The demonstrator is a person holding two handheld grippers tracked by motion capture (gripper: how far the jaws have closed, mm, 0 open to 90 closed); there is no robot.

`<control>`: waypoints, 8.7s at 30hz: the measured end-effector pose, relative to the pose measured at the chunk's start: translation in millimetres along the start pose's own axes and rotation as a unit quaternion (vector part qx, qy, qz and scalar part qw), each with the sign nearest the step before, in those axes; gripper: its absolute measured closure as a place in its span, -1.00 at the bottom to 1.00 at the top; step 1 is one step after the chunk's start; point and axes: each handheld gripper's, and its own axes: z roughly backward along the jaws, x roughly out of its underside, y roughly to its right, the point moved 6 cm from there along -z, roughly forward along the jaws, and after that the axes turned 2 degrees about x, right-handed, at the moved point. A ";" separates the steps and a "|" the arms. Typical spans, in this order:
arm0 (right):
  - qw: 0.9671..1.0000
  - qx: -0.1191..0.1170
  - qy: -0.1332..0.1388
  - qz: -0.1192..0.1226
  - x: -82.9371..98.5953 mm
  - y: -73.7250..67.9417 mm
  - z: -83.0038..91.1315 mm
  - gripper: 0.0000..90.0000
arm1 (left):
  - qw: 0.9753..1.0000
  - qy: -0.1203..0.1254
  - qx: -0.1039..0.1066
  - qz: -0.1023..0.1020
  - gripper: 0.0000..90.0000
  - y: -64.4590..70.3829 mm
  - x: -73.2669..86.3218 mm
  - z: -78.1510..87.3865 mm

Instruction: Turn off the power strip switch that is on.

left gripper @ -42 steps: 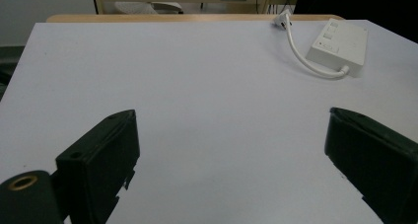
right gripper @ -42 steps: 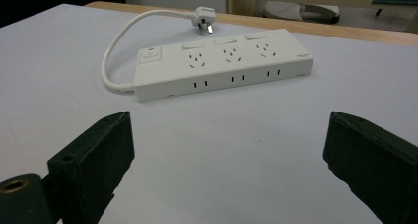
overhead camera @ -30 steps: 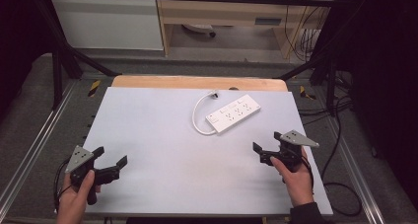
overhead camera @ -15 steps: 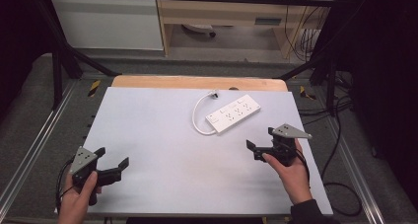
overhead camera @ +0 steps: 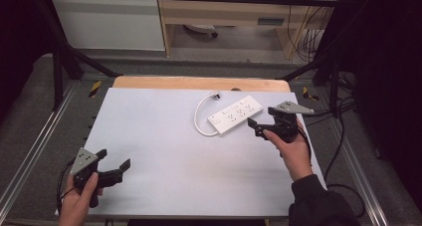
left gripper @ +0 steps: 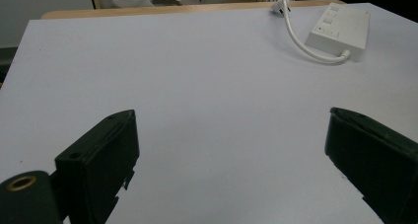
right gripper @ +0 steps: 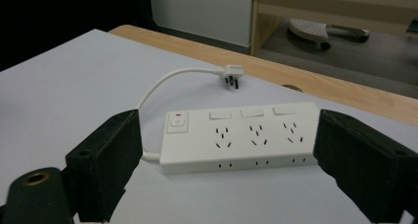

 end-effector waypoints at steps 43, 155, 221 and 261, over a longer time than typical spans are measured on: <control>0.998 0.046 0.018 0.028 -33.3 34.0 -61.8 0.85 | 1.000 0.004 -0.002 0.001 -0.86 -0.4 -0.7 1.0; 0.993 0.075 -0.092 0.001 29.8 46.5 -178.7 1.00 | 1.000 0.002 0.011 -0.006 -0.86 1.9 -1.6 0.3; 0.993 0.069 -0.091 -0.013 36.8 44.4 -182.0 1.00 | 1.000 0.000 0.013 -0.008 -0.86 2.8 -1.4 -0.7; 0.997 0.050 -0.057 -0.003 24.5 30.7 -147.1 1.00 | 1.000 -0.003 0.009 -0.012 -0.86 3.8 -0.4 -2.0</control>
